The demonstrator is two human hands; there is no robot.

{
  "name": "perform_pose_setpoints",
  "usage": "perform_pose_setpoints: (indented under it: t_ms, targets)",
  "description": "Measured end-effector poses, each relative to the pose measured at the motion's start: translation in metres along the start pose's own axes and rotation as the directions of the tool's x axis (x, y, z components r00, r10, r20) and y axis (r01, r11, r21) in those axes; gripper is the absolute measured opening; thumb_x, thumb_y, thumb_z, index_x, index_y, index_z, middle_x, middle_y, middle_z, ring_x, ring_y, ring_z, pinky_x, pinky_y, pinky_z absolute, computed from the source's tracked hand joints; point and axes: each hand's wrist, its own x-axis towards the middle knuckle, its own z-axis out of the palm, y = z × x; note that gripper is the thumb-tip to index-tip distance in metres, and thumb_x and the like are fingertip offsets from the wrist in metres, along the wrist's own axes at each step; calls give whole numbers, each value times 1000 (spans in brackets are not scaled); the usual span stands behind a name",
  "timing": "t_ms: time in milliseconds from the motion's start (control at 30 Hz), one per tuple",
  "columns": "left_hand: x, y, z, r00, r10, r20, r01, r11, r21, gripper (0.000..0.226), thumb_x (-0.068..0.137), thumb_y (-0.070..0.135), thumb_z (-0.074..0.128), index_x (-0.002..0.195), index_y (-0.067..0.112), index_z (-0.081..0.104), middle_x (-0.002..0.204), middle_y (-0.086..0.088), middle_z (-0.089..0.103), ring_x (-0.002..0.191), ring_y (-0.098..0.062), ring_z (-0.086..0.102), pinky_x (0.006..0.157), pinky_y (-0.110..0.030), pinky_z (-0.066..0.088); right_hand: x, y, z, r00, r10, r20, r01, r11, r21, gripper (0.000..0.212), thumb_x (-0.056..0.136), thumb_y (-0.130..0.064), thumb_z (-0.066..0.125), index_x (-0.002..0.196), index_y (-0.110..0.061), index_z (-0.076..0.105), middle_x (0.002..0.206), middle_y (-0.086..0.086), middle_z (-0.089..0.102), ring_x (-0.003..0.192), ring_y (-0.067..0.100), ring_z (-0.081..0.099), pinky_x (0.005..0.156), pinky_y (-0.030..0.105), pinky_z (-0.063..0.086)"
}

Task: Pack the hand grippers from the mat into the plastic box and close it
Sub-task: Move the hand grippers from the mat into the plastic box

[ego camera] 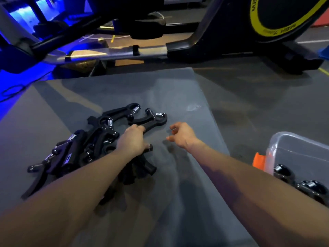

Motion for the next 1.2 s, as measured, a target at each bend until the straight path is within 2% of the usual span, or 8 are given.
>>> perform_pose_setpoints:
  t_ms: [133,367,467,633,800,900,1067,1200]
  targets:
    - [-15,-18,7,997,-70,45,70,997,-13,65,75,37,74,129,13,48,132,-8,44,129,-27,40,105,-41,39,-4,-9,19,999,-26,38,26,1000,-10,46,78,-11,73,121,-4,57,97,6,55,89,14,50,94,26,44]
    - [-36,-30,5,937,-339,78,344,938,-50,95,66,46,79,137,6,29,142,-14,30,135,-31,32,108,-41,35,-20,-13,33,993,-31,112,34,999,-19,45,79,-7,72,120,0,57,91,4,53,87,15,50,93,27,44]
    - [-38,-30,5,912,-384,144,398,914,-82,88,68,43,79,132,1,38,139,-17,41,128,-31,44,104,-38,40,-23,-13,29,992,-19,123,18,1000,11,45,79,-6,72,121,1,56,81,2,53,88,15,50,85,26,42]
    - [-41,-22,6,924,-370,97,379,918,-114,43,80,25,70,113,1,56,123,-16,59,112,-33,58,88,-34,47,-24,-9,22,992,-8,126,4,1000,29,45,80,-8,71,121,2,55,75,0,52,87,16,50,74,21,38]
    - [-36,-12,-4,943,-333,21,329,916,-231,30,80,15,70,106,3,61,116,-16,63,109,-34,60,93,-36,47,-24,-7,7,998,14,67,-21,996,89,42,81,-8,70,120,1,56,70,-4,47,86,17,50,72,23,39]
    - [-30,2,-14,962,-273,-28,242,892,-383,15,81,15,70,91,8,62,96,-10,60,93,-25,59,90,-30,46,-27,-3,-13,999,39,-3,-38,979,203,39,83,-11,69,119,-1,56,68,-6,47,67,12,50,64,22,40]
    - [-30,42,-17,984,-163,-72,102,846,-523,18,80,13,71,95,10,61,89,-4,54,82,-18,50,83,-27,43,-51,1,-58,996,23,90,-73,793,605,14,94,-18,55,104,-8,55,72,2,52,59,11,49,62,22,45]
    - [-40,79,-9,995,-55,-78,9,867,-498,26,80,13,70,104,5,64,89,-5,56,84,-19,52,82,-25,42,-69,13,-89,999,16,48,-39,851,523,5,88,-5,61,87,-1,60,66,7,52,60,13,51,52,15,54]
